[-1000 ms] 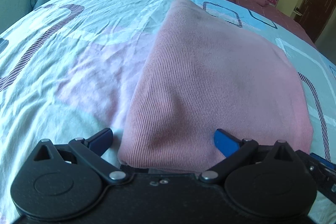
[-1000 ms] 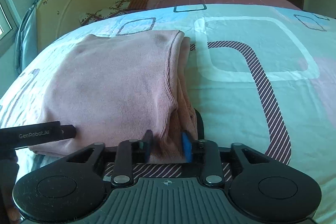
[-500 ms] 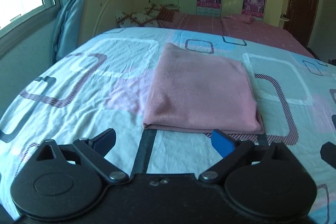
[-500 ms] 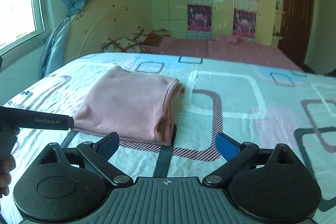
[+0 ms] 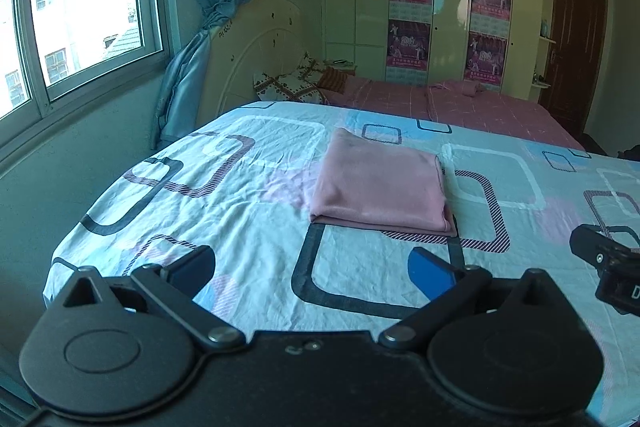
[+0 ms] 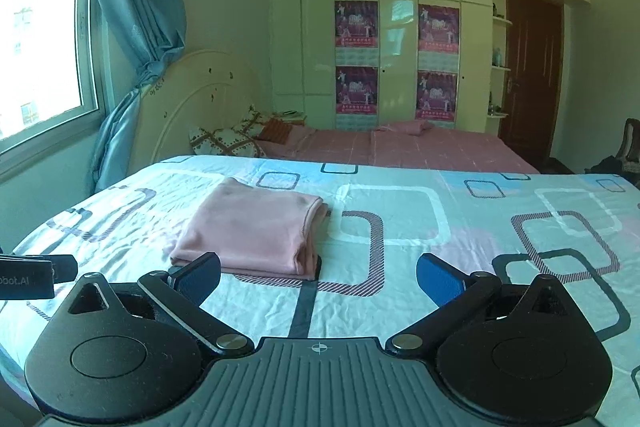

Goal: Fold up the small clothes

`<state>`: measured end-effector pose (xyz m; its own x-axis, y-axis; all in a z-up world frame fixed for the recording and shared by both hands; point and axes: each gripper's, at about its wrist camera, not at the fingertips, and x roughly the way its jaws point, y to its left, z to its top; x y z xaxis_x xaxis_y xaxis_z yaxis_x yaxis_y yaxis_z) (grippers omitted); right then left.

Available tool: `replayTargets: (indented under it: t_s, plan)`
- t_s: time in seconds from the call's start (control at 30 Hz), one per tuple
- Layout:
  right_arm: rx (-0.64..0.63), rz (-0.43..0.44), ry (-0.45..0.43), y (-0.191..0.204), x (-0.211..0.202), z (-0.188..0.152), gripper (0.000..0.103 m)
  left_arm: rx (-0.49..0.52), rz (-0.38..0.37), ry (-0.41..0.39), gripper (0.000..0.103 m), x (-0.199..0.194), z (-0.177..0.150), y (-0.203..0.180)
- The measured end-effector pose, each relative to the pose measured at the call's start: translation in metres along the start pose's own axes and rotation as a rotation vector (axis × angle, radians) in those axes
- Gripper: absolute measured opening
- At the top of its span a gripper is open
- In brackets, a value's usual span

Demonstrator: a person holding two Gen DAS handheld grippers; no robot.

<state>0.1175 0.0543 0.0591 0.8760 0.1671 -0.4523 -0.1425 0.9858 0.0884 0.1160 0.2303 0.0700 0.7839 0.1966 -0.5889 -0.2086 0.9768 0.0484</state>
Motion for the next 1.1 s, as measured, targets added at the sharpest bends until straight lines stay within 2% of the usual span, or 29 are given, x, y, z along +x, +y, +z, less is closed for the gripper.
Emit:
replayTargets:
  t_s: [0.37, 1.1]
  plan:
    - [0.01, -0.01, -0.032, -0.003, -0.029, -0.005, 0.103, -0.018, -0.032, -0.037, 0.102, -0.027, -0.007, 0.002]
    - [0.017, 0.0, -0.038, -0.004, -0.036, -0.006, 0.103, -0.029, -0.035, -0.027, 0.102, -0.027, -0.008, 0.002]
